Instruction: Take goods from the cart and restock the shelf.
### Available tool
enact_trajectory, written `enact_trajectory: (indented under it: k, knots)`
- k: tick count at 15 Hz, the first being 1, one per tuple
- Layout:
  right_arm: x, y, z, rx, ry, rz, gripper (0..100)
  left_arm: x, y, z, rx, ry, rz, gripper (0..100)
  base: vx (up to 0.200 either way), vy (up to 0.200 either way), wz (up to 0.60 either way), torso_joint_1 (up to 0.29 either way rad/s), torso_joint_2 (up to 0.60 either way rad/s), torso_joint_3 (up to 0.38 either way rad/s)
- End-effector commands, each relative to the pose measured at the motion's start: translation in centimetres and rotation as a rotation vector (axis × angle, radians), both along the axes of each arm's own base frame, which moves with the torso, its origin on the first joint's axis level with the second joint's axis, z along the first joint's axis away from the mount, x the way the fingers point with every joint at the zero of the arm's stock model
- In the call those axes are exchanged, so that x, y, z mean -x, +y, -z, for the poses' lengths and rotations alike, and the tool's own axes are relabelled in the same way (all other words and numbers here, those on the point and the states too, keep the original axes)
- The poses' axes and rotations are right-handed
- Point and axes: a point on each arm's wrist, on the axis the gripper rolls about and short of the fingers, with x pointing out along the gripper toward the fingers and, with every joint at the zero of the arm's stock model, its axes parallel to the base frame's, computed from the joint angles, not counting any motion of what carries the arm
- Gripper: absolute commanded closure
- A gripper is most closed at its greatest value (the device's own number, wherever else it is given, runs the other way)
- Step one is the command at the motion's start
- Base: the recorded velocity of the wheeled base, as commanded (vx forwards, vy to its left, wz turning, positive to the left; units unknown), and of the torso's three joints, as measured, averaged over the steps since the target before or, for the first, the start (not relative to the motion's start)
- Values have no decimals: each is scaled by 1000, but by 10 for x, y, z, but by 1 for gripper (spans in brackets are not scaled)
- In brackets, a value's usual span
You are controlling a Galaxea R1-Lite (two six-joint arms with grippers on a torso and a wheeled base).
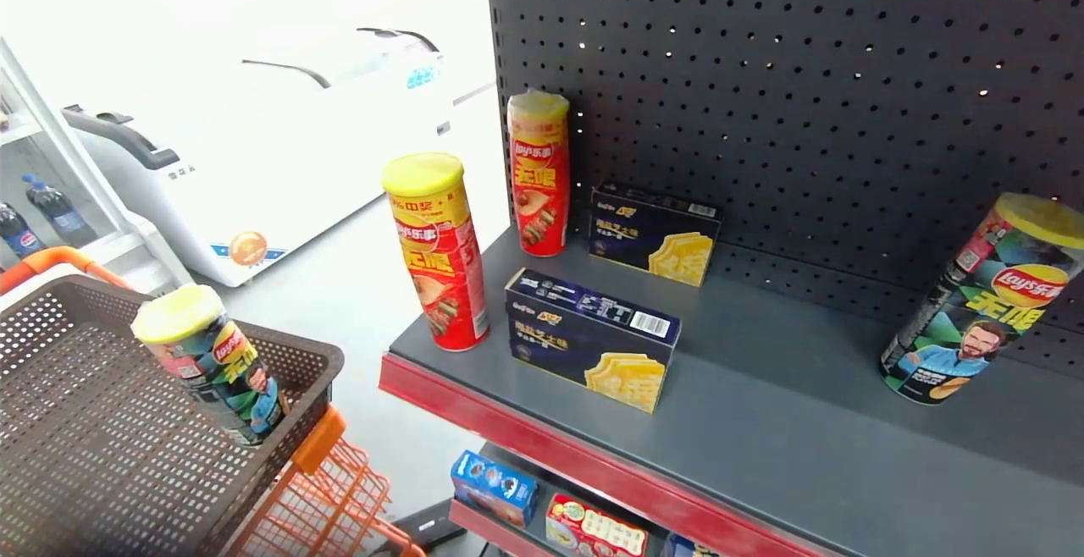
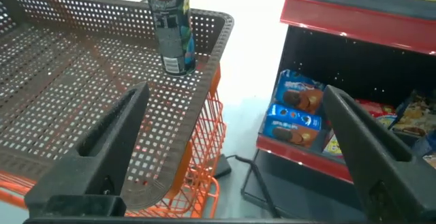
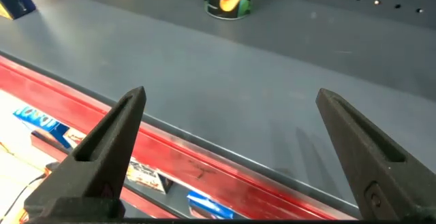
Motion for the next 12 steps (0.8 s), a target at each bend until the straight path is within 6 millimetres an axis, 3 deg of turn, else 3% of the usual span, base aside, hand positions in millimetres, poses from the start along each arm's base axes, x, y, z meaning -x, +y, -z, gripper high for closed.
enact_trajectory:
  k: [1,2,3,6,8,9,12]
  knots:
    - [0,0,0,0,1,-1,0,0,0,-1,-1,-5,-23,0,0,0,0,0,0,0]
    - [0,0,0,0,1,-1,0,1,1,-4,-22,-17,-40,0,0,0,0,0,0,0]
    - [0,0,0,0,1,-1,0,7,1,-22,-104,-67,-42,0,0,0,0,0,0,0]
    - [0,0,0,0,1,-1,0,2,1,-52,-118,75,-40,0,0,0,0,0,0,0]
    - [0,0,0,0,1,-1,0,-17,2,-83,-99,139,-40,0,0,0,0,0,0,0]
    - [0,0,0,0,1,-1,0,-22,2,-87,-89,150,-46,0,0,0,0,0,0,0]
    - [0,0,0,0,1,-1,0,-72,12,-109,6,246,-259,0,0,0,0,0,0,0]
